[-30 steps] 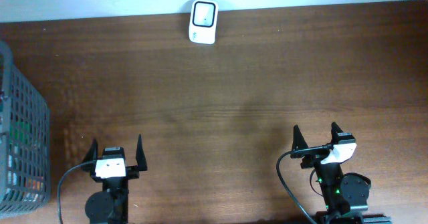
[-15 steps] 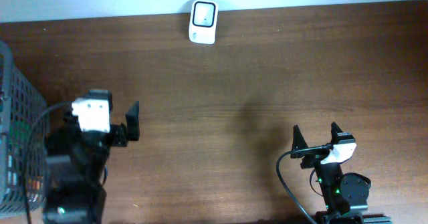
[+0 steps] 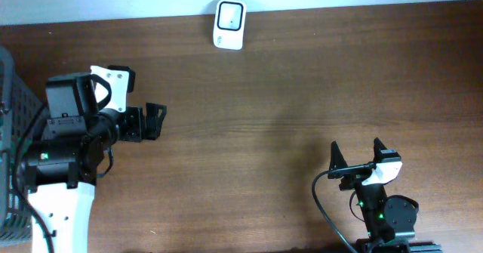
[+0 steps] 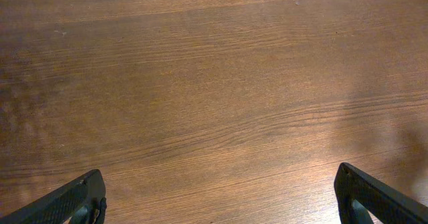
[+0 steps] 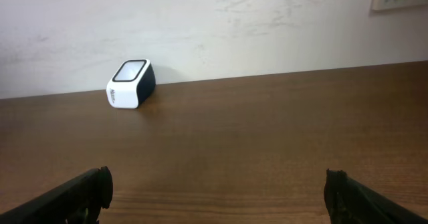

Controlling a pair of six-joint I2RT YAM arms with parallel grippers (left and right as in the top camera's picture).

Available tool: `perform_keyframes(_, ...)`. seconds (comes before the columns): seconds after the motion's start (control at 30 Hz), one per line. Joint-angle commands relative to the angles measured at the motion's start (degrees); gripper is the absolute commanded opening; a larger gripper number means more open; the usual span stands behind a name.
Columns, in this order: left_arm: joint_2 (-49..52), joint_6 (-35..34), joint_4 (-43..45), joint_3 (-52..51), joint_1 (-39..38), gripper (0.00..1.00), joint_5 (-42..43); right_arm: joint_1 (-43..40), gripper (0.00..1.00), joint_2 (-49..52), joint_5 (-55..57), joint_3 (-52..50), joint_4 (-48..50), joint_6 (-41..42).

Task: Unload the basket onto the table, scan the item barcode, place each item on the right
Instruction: 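Move the left gripper over the grey basket and reach down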

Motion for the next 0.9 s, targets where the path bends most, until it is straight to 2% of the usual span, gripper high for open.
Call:
perform_keyframes(0.0,0.3,0.5,-0.2,1.3,-0.2,0.99,0.6,-0.4,0.98,-0.3,-0.7,-0.4,-0.1,0.5)
perform_keyframes(0.1,0.6,0.2,-0.3,1.3,-0.2,0.99,-0.4,-0.4,0.98,-0.3,-0.7,-0.4,-0.1,0.5)
perform_keyframes(0.17,0.6,-3.9,-0.5,2.0,0.5,0.99,-3.6,-0.4,0.98,-0.3,-0.7,-0.4,-0.1,0.5)
perform_keyframes(0.3,1.5,-5.2,-4.7,11.3,7.9,0.99,-3.5,-0.4,0.98,-0.3,-0.7,-0.4,-0.1,0.5)
perform_keyframes(0.4,2.9,-6.6,-7.6,18.7,15.4,0.99,-5.0,-0.4,0.98,-0.3,-0.7,-0.4,-0.1,0.5)
perform_keyframes(0.43,3.2,-8.9,-8.3,21.3,20.6,0.99,-6.9,-0.4,0.99,-0.3,-0.7,-0.4,-0.1,0.5)
perform_keyframes(0.53,3.2,-13.8,-8.0,22.1,31.3,1.00,-10.0,-0.4,0.98,-0.3,-0.7,-0.4,-0.1,0.5)
perform_keyframes(0.67,4.0,-20.8,-7.4,22.1,44.7,0.99,-10.0,-0.4,0.98,-0.3,-0.7,-0.4,-0.1,0.5)
perform_keyframes(0.73,5.4,-21.9,-7.1,22.1,49.2,0.98,-10.6,-0.4,0.98,-0.3,-0.7,-0.4,-0.1,0.5)
perform_keyframes(0.87,11.2,-21.4,-7.3,22.1,50.5,0.98,-14.4,-0.4,0.98,-0.3,-0.7,-0.4,-0.1,0.5)
